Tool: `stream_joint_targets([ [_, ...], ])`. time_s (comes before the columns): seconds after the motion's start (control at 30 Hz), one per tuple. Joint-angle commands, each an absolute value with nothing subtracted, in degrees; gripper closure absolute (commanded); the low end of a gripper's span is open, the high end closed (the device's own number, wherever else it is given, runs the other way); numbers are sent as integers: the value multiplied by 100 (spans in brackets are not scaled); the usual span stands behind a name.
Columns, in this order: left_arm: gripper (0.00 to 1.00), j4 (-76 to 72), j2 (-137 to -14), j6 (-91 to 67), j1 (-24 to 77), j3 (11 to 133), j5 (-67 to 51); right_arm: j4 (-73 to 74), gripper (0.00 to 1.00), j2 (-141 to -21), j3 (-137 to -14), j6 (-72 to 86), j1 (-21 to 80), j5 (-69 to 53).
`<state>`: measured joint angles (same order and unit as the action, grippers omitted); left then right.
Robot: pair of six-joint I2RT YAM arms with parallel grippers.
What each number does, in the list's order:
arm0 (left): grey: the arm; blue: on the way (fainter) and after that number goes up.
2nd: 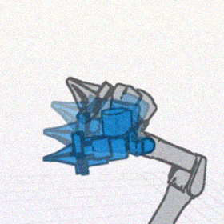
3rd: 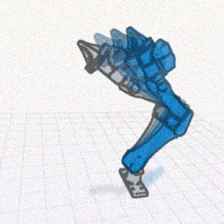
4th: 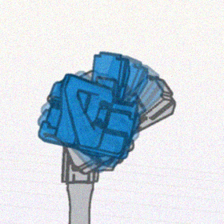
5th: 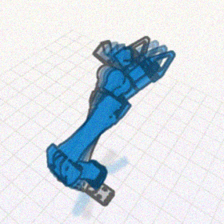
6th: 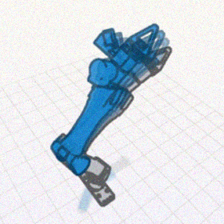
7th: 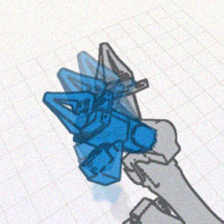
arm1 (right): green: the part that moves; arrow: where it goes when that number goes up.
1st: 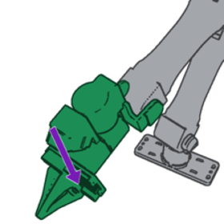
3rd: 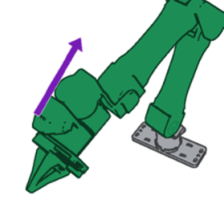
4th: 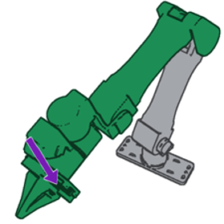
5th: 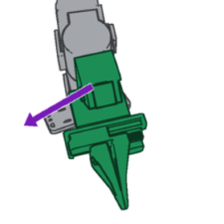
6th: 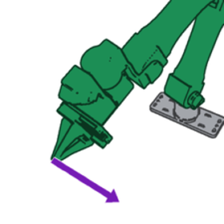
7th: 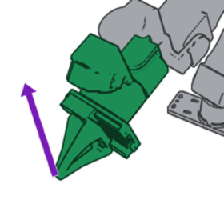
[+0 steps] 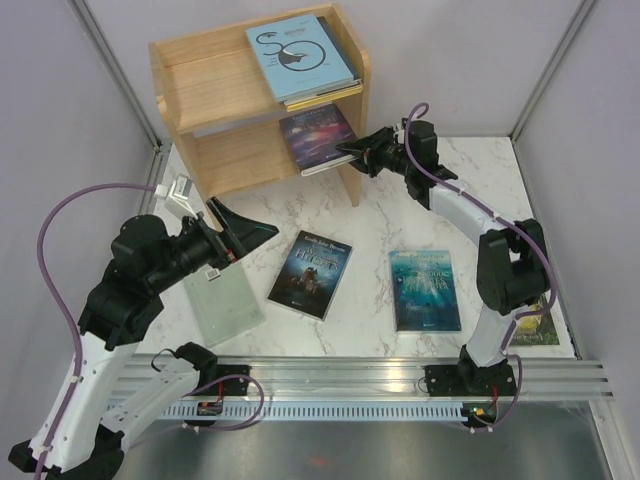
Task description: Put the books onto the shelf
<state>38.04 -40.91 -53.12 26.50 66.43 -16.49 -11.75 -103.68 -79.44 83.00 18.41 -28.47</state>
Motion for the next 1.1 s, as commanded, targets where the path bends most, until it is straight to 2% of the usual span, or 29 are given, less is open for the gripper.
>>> stream_joint_targets([
  [0.0,0,4095,-3982,-4993,2610,6961,-1433,-2092,100,-10677,-8455,8639,1758,-2347],
  [0.1,0,4219,-3946,-4975,2610,6996,-1371,-2153,100,-11020,-8578,8771,1705,-2347],
  [0.23,0,4263,-3920,-4966,2610,6979,-1327,-2127,63,-11267,-8605,8824,1644,-2469],
  [0.27,0,4271,-3920,-4966,2610,6979,-1327,-2153,49,-11250,-8544,8850,1626,-2513],
  [0.33,0,4272,-3937,-4966,2610,6979,-1318,-2223,35,-11171,-8307,8851,1582,-2549],
  [0.37,0,4280,-3937,-4966,2610,6970,-1327,-2241,19,-11119,-8219,8842,1556,-2566],
  [0.47,0,4271,-3929,-4983,2610,6961,-1310,-2250,6,-10856,-7893,8763,1486,-2672],
  [0.83,0,4263,-3929,-4992,2610,6838,-1318,-1873,3,-10099,-7128,8184,1459,-3006],
  [1.07,0,4280,-4271,-4781,2610,6241,-1573,-432,2,-9046,-6505,6762,1538,-3103],
])
